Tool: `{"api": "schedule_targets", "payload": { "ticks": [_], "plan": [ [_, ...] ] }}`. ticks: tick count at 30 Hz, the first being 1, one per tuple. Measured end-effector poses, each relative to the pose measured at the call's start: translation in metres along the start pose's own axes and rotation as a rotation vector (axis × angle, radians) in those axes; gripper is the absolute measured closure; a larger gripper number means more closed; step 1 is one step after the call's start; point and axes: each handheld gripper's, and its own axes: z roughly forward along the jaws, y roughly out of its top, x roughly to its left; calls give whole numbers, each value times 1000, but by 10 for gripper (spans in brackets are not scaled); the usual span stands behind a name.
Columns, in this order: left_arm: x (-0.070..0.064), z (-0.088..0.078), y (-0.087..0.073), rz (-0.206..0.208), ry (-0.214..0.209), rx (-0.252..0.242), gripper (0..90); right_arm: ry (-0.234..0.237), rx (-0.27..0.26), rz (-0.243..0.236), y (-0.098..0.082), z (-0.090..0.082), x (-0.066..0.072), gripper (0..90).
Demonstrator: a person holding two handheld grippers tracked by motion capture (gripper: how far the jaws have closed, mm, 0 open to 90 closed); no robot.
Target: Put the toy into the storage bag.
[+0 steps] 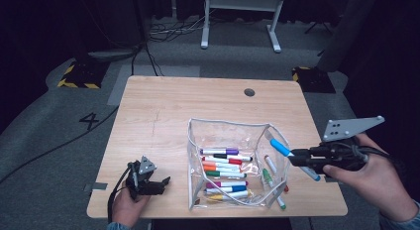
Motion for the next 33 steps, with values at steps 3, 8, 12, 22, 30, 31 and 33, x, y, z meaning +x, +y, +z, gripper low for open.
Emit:
{"api": "schedule_targets", "payload": {
  "ticks": [3,8,12,22,30,31,33],
  "plan": [
    [0,0,0,0,0,0,151,40,22,-37,9,14,8,769],
    [0,0,0,0,0,0,151,77,68,-95,24,36,17,769],
    [0,0,0,0,0,0,151,110,102,-147,35,55,22,769],
    [1,0,1,5,-2,4,151,186,225,-228,49,108,32,769],
    [1,0,1,6,-2,4,151,220,314,-268,51,141,38,769],
    [1,0,1,6,-2,4,151,223,325,-274,51,144,38,769],
    [1,0,1,6,-2,4,151,231,342,-283,51,152,38,769]
  ]
}}
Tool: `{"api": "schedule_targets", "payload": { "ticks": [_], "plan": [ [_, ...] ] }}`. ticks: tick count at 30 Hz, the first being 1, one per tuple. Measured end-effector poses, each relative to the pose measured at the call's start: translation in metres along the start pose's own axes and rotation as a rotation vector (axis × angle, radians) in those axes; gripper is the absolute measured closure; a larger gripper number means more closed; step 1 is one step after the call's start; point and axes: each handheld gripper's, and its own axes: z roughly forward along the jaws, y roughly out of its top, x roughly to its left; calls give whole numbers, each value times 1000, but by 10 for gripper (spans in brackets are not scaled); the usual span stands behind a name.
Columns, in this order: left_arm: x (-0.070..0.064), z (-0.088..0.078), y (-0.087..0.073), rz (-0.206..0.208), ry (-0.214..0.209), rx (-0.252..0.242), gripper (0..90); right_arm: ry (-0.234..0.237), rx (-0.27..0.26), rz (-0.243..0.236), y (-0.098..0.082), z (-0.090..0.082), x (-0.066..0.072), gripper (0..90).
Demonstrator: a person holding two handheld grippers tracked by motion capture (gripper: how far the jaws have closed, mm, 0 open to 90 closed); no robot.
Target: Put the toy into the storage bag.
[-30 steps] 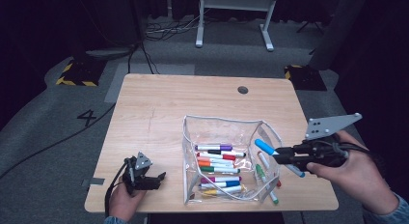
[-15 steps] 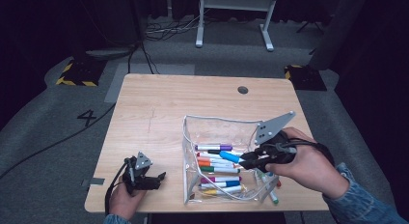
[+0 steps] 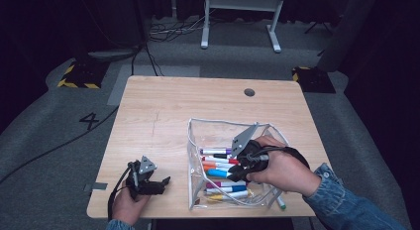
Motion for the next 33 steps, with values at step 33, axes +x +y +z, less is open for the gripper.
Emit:
{"api": "schedule_targets", "payload": {
  "ticks": [33],
  "plan": [
    [0,0,0,0,-1,0,151,104,240,-30,-2,73,-10,768]
  ]
}}
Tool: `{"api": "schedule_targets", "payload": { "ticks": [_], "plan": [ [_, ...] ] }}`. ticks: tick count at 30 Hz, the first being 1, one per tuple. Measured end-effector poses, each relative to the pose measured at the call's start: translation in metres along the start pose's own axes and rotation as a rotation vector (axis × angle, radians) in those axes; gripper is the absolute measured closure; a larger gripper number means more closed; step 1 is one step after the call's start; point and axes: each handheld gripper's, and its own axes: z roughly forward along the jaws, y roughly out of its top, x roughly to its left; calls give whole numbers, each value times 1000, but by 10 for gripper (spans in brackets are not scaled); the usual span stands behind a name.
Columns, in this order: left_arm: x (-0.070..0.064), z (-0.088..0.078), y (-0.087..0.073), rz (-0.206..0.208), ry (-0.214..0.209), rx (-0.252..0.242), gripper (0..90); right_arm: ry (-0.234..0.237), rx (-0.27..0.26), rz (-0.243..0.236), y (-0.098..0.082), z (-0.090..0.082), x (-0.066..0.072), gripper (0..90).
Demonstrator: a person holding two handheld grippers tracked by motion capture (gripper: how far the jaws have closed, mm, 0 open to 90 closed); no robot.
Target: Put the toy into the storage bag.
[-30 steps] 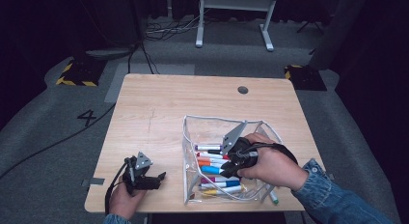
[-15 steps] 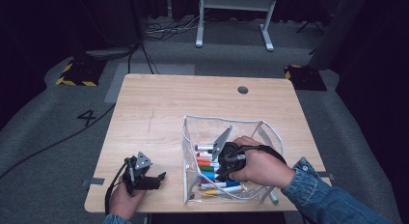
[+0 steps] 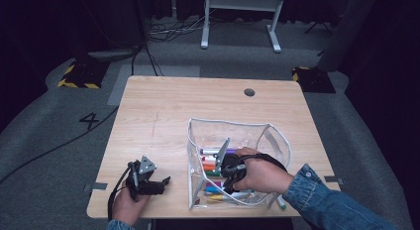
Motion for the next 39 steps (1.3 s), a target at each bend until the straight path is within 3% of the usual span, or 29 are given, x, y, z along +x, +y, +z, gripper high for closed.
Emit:
{"api": "schedule_targets", "payload": {
  "ticks": [7,11,13,17,23,28,29,35,39],
  "plan": [
    [0,0,0,0,0,0,151,8,64,2,-1,11,1,769],
    [0,0,0,0,0,0,151,15,75,-3,-1,14,-1,762],
    [0,0,0,1,0,0,151,16,67,8,-1,15,-1,692],
    [0,0,0,1,0,0,151,-26,1,14,-2,8,-4,628],
    [0,0,0,0,0,0,151,-111,-128,60,-6,-23,-4,609],
    [0,0,0,0,0,0,151,-182,-281,74,-14,-53,1,600],
    [0,0,0,1,0,0,151,-200,-326,97,-16,-62,2,602],
    [0,0,0,1,1,0,151,-243,-413,155,-31,-98,11,580],
    [0,0,0,1,0,0,151,-278,-472,206,-50,-120,16,581]
  ]
}}
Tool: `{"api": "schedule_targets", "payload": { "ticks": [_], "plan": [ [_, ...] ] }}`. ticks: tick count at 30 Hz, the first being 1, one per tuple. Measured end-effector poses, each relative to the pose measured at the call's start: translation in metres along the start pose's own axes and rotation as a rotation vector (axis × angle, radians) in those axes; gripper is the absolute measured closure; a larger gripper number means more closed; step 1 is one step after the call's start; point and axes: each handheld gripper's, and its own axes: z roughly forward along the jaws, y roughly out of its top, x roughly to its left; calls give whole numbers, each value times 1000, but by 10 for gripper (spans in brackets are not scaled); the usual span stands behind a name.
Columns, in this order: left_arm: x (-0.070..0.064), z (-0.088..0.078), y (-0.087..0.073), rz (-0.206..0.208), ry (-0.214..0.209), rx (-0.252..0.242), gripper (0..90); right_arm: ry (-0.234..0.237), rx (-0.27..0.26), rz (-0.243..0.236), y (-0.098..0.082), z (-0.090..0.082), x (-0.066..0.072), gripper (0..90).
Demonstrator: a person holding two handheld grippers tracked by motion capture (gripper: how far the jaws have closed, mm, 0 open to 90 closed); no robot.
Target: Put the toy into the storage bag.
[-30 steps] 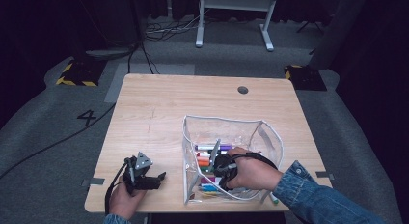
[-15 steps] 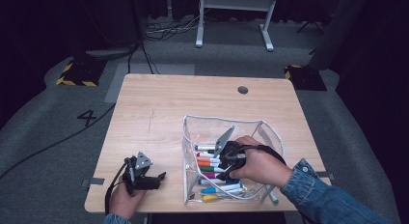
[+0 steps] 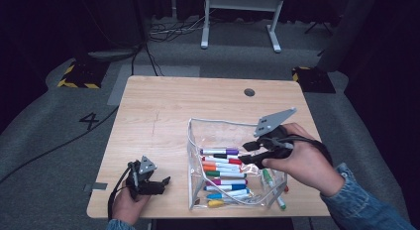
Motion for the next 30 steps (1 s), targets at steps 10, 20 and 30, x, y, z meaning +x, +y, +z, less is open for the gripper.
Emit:
{"api": "schedule_targets", "payload": {
  "ticks": [10,20,30],
  "plan": [
    [0,0,0,0,-1,-1,151,-115,-55,162,-58,-60,-32,599],
    [-1,-1,-2,-7,0,-1,151,-182,-23,318,-114,-46,-75,590],
    [-1,-1,-2,-7,0,-1,151,-160,72,400,-155,25,-95,615]
  ]
}}
